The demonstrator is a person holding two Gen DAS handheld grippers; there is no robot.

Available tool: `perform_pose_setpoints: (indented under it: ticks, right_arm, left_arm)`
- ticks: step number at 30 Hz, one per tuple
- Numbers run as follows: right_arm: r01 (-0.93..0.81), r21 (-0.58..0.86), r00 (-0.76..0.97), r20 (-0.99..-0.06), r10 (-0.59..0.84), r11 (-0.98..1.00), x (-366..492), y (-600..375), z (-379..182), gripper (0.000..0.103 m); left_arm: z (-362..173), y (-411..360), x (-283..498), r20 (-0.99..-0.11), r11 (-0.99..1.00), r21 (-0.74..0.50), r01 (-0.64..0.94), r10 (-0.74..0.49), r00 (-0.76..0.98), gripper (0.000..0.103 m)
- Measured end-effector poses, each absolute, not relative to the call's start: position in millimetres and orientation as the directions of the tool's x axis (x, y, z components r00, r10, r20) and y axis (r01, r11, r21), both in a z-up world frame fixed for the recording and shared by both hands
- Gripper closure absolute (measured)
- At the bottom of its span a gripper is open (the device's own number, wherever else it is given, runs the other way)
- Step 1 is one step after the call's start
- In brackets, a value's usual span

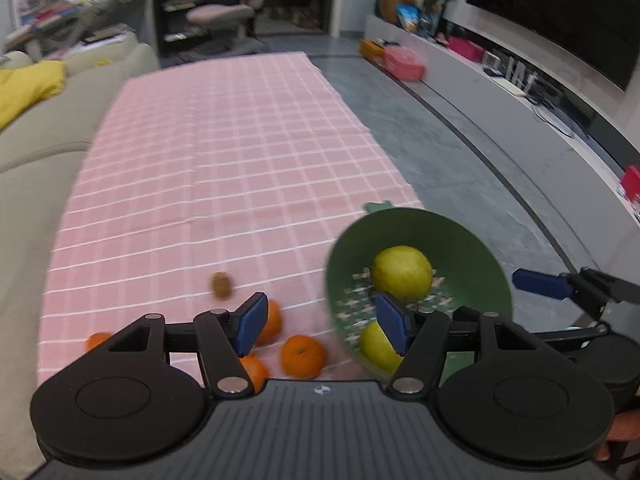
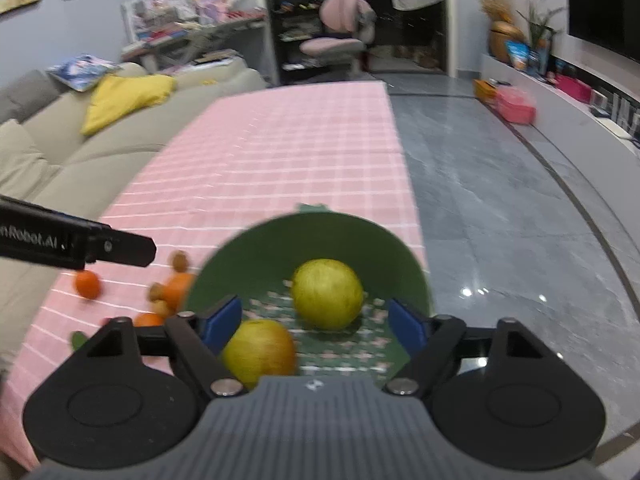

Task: Organize fruits
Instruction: 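Move the left gripper back over the green cucumber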

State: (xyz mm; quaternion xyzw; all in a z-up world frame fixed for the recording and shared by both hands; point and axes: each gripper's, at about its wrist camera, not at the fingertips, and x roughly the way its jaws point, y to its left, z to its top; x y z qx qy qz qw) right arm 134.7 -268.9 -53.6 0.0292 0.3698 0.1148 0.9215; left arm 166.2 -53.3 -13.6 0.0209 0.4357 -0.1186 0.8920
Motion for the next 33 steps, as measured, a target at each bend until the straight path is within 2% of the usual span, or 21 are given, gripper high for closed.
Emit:
perform_pose_setpoints:
  ticks: [2, 10, 15, 20, 27, 30, 33]
  right_arm:
    - [-0.222, 0.145, 0.704, -0.661, 0.261, 0.964, 128, -259, -47, 0.02]
    - [-0.304, 0.187, 0.659, -0.667, 0.348, 0.934, 114, -218, -40, 0.018]
    - [-0.33, 0.089, 0.672, -0.677, 0.3, 0.94, 102, -185, -44, 0.017]
    - [-0.402, 0.09, 0.641, -0.682, 0.351, 0.911, 97, -159, -51, 0.017]
    - [-0.517, 0.069, 0.576, -0.71, 0.406, 0.853, 89, -128, -68, 0.018]
    - [-0.536, 0.061, 0.548, -0.734, 0.402, 0.842, 91, -122, -78, 0.019]
    - [-0.556, 0.063, 0.517, -0.754, 0.404, 0.829, 95, -118, -88, 0.026]
  left_arm:
    - [-13, -44, 157, -0.776, 0.978, -0.053, 0.204, -0.169, 0.607, 0.03]
    - [-18, -3, 132, -0.76, 0.989, -0.089, 0.118, -0.144, 0.634, 0.03]
    - [-21, 27, 117, -0.748, 0.992, -0.116, 0.056, -0.124, 0.652, 0.03]
    - [-31, 51, 101, -0.732, 0.99, -0.141, 0.009, -0.111, 0.672, 0.032]
    - [-57, 84, 91, -0.818, 0.96, -0.251, -0.124, -0.142, 0.558, 0.039]
    - [-68, 86, 95, -0.85, 0.954, -0.258, -0.153, -0.149, 0.506, 0.04]
    - [-77, 81, 96, -0.862, 0.951, -0.269, -0.156, -0.165, 0.479, 0.04]
